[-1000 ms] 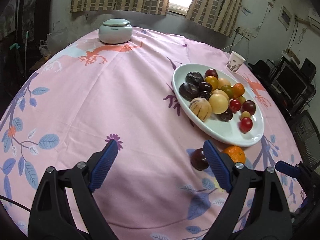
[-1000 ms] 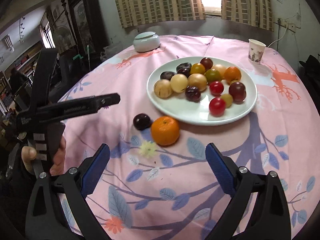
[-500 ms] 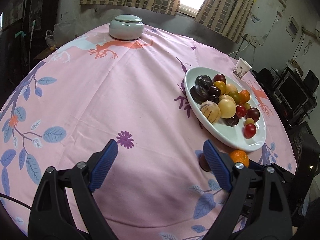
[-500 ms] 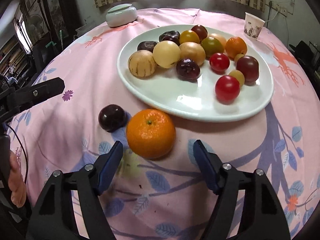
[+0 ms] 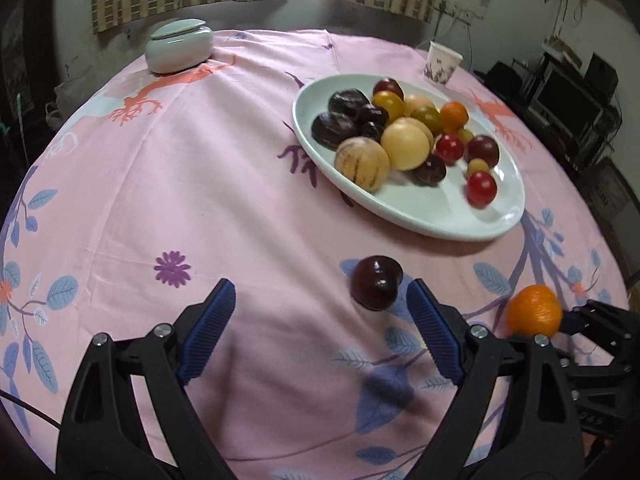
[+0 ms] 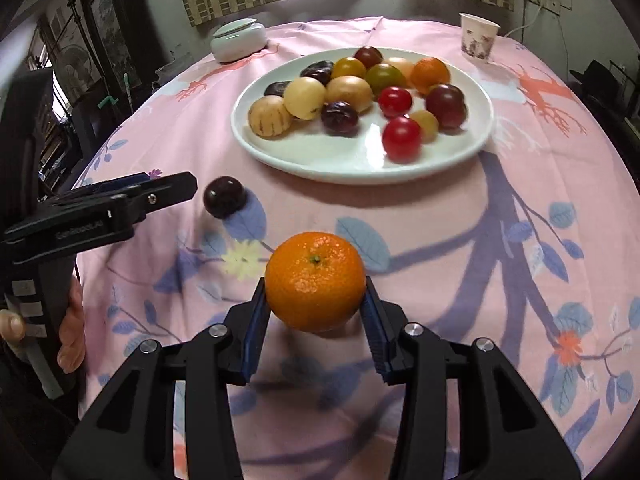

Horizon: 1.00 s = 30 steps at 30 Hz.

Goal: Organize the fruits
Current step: 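Grasp an orange with the right tool while the left tool grasps a dark purple plum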

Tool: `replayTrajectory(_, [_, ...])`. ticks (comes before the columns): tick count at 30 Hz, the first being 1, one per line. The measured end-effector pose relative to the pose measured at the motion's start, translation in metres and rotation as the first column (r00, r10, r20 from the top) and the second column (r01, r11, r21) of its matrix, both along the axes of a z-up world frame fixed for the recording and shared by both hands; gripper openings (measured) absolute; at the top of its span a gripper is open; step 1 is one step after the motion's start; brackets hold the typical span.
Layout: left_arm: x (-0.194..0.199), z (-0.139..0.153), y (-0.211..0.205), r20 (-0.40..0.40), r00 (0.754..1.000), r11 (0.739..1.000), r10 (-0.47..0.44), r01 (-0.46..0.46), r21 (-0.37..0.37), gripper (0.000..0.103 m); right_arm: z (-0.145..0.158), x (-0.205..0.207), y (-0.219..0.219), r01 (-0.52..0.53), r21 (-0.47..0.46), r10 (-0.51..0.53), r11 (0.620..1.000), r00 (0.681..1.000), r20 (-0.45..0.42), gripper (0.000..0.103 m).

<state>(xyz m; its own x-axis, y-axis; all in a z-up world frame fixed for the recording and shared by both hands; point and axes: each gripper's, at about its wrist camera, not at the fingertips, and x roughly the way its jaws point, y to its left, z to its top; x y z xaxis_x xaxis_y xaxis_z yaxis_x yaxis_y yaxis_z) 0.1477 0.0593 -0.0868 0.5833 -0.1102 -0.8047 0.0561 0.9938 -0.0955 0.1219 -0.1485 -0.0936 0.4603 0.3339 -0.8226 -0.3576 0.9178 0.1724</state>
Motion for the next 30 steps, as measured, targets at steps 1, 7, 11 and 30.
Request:
replayTrajectory(1, [0.003, -0.004, -0.008, -0.012, 1.0, 0.999, -0.014, 0.014, 0.032, 0.089, 0.0, -0.002, -0.01, 0.02, -0.002, -0.02, 1.0, 1.0, -0.001, 0.045])
replayTrajectory(7, [0.016, -0.016, -0.039, -0.022, 0.997, 0.99, -0.075, 0.077, 0.122, 0.065, -0.005, -0.008, -0.041, 0.08, 0.041, -0.08, 0.996, 0.997, -0.01, 0.045])
replayTrajectory(11, [0.014, -0.015, -0.038, -0.001, 0.997, 0.993, -0.073, 0.072, 0.097, 0.049, -0.007, -0.008, -0.043, 0.071, 0.056, -0.07, 0.996, 0.997, -0.016, 0.046])
replayTrajectory(30, [-0.032, 0.017, -0.048, 0.077, 0.99, 0.992, -0.117, 0.113, 0.048, 0.032, 0.013, -0.017, -0.035, 0.045, 0.079, -0.048, 0.996, 0.998, 0.037, 0.045])
